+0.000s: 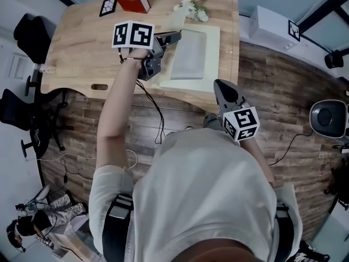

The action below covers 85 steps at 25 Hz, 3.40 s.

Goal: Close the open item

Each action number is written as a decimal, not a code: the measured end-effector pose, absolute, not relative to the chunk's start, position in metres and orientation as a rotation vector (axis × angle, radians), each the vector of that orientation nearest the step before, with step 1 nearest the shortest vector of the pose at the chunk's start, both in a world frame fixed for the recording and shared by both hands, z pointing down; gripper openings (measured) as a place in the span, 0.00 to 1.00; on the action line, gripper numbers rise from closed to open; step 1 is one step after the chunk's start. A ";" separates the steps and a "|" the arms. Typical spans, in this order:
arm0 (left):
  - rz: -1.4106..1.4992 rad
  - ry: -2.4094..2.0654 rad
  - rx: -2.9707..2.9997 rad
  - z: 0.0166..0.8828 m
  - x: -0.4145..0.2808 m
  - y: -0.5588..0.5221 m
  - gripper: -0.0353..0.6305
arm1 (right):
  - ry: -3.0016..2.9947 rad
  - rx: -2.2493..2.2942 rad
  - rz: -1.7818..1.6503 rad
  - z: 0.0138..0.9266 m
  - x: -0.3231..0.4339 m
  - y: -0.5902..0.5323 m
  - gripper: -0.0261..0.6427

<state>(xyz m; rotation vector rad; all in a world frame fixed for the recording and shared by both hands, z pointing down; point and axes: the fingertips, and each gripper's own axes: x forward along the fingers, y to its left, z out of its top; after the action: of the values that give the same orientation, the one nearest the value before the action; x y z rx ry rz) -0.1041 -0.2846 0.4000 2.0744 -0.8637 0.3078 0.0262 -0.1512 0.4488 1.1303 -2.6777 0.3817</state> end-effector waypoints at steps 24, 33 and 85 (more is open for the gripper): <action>0.284 -0.781 1.991 0.451 -0.066 -0.288 0.11 | -2.633 1.165 0.403 0.458 0.038 -0.154 0.07; 0.328 -0.821 1.965 0.474 -0.070 -0.295 0.11 | -2.621 1.185 0.417 0.461 0.039 -0.156 0.07; 0.515 -0.754 1.821 0.574 -0.015 -0.296 0.09 | -2.565 1.245 0.481 0.473 0.059 -0.176 0.07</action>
<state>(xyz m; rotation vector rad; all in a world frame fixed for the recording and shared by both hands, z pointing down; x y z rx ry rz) -0.0154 -0.2958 0.5740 1.8206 -0.7542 0.5149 0.0594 -0.1761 0.4727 1.2446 -2.5652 0.4813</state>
